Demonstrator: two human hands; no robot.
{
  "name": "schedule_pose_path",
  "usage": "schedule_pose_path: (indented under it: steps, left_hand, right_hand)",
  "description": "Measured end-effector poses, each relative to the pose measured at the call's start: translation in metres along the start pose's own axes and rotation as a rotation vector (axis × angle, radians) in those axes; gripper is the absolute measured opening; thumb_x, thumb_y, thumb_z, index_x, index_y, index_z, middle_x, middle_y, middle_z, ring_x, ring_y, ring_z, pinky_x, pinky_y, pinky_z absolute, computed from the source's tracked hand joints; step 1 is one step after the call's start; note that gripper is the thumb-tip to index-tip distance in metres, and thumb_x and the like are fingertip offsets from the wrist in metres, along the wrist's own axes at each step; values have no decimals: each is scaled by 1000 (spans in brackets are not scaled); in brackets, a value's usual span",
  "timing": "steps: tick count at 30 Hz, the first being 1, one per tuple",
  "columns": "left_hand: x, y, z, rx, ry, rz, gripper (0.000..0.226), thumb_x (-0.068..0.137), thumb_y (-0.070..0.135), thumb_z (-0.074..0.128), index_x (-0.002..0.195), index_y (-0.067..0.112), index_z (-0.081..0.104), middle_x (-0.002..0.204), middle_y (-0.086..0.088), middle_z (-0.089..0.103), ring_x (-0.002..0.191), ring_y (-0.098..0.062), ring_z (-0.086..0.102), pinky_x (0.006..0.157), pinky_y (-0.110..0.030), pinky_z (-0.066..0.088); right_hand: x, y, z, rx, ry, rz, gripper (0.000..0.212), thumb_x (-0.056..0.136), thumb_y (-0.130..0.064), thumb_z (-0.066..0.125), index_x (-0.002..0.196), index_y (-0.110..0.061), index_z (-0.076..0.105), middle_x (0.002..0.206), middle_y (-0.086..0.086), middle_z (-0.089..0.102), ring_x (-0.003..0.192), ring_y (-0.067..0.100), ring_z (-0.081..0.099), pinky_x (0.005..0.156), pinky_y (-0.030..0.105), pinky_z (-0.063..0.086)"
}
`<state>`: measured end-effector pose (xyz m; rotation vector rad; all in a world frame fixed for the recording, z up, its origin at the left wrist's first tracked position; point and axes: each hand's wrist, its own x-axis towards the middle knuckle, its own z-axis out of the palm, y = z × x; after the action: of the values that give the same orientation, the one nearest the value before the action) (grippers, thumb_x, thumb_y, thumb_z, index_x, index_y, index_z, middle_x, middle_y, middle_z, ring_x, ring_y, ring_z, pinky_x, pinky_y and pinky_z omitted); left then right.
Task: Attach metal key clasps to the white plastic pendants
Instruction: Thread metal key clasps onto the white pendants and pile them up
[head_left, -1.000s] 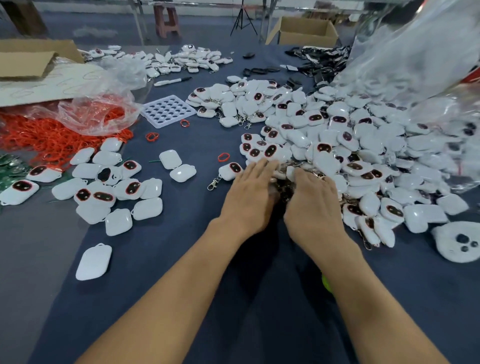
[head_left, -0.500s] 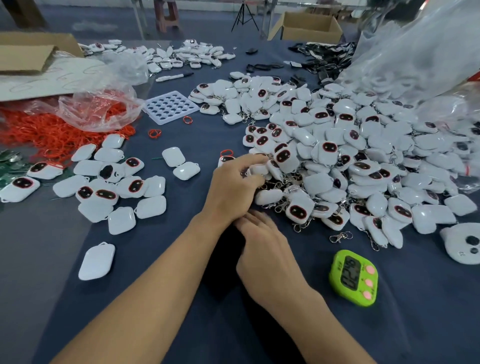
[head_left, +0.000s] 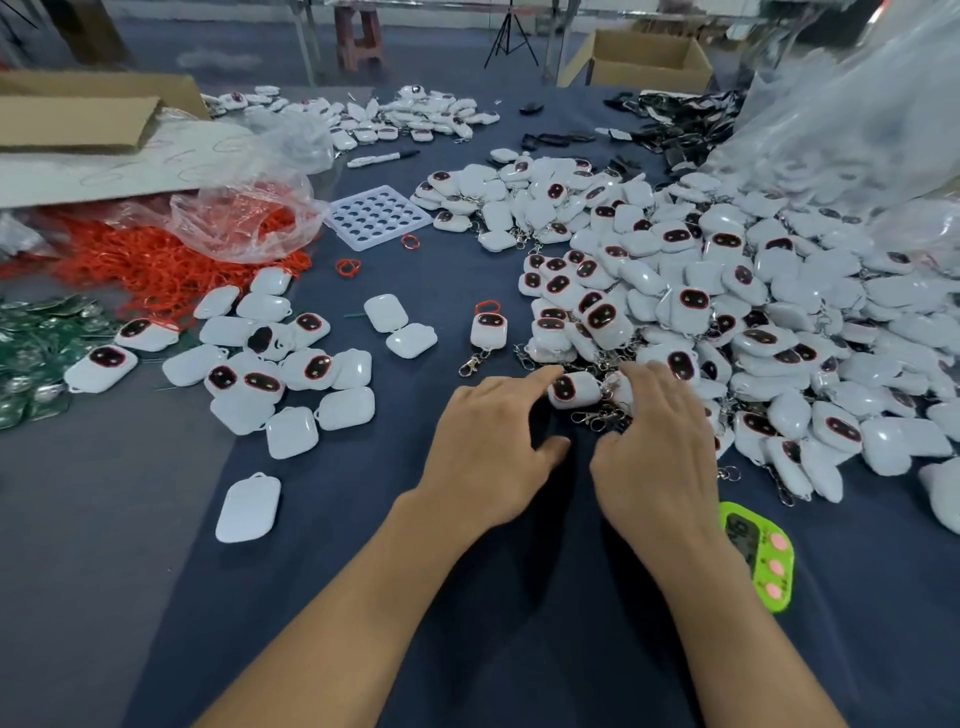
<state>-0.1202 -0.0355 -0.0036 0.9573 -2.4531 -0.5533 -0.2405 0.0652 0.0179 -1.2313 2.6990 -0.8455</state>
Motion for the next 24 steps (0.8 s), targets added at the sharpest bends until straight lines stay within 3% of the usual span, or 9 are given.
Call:
schedule_pose_path:
  steps: [4, 6, 8, 10, 12, 14, 18, 21, 24]
  left_hand:
    - [16, 7, 11, 66, 46, -5, 45, 91, 46, 66, 134, 31, 61, 117, 9, 64, 109, -17, 54, 97, -33, 40]
    - [28, 9, 13, 22, 98, -61, 23, 98, 43, 60, 110, 26, 69, 101, 5, 67, 94, -20, 56, 86, -35, 40]
    - [37, 9, 16, -21, 161, -147, 32, 103, 41, 52, 79, 22, 62, 80, 1, 66, 76, -23, 52, 71, -36, 33]
    - [41, 7, 16, -116, 237, -230, 42, 104, 38, 49, 65, 21, 51, 60, 4, 56, 60, -20, 46, 61, -34, 28]
    - [43, 6, 15, -220, 284, -272, 44, 101, 40, 51, 61, 24, 52, 52, 6, 52, 55, -14, 48, 55, -28, 31]
    - [47, 8, 14, -327, 303, -286, 41, 97, 42, 55, 60, 24, 58, 54, 7, 60, 58, -12, 56, 55, -18, 36]
    - [57, 22, 14, -633, 171, -304, 21, 93, 36, 62, 83, 23, 75, 71, 11, 73, 67, -1, 65, 63, -17, 46]
    - [55, 17, 7, -741, 26, -262, 30, 91, 30, 69, 120, 35, 71, 91, 23, 77, 86, 10, 68, 74, -4, 46]
    - [44, -4, -7, -660, 34, -277, 35, 90, 19, 66, 120, 36, 71, 95, 23, 77, 91, 10, 69, 83, -8, 50]
  right_hand:
    - [19, -1, -9, -3, -18, -9, 56, 88, 6, 52, 143, -5, 56, 147, 11, 55, 139, 34, 45, 119, 46, 33]
    - [18, -9, -11, -19, -5, -22, 49, 85, 7, 52, 130, -4, 65, 130, 11, 66, 124, 35, 55, 111, 46, 40]
    - [8, -15, -6, -66, -24, -30, 44, 84, 3, 54, 124, -7, 69, 126, 10, 69, 122, 33, 57, 110, 43, 40]
    - [-6, -19, 5, -144, -82, -52, 44, 90, -6, 52, 133, -8, 64, 144, 13, 59, 138, 34, 46, 118, 43, 32]
    - [-19, -22, 17, -174, -153, -61, 56, 100, -13, 42, 156, -10, 41, 172, 14, 23, 159, 30, 14, 129, 41, 11]
    - [-28, -27, 24, -160, -212, -56, 62, 106, -17, 33, 166, -14, 18, 176, 9, -7, 162, 26, -10, 130, 39, -3]
    - [-47, -41, 36, -204, -262, -131, 67, 110, -23, 29, 168, -16, -5, 175, 9, -16, 160, 32, -19, 129, 42, -10]
    - [-62, -46, 42, -173, -315, -205, 66, 108, -20, 30, 168, -17, 2, 176, 8, -7, 162, 28, -13, 128, 38, -13]
    - [-67, -48, 37, -23, -345, -312, 67, 99, -10, 39, 165, -15, 28, 173, 5, 25, 162, 22, 9, 130, 30, -6]
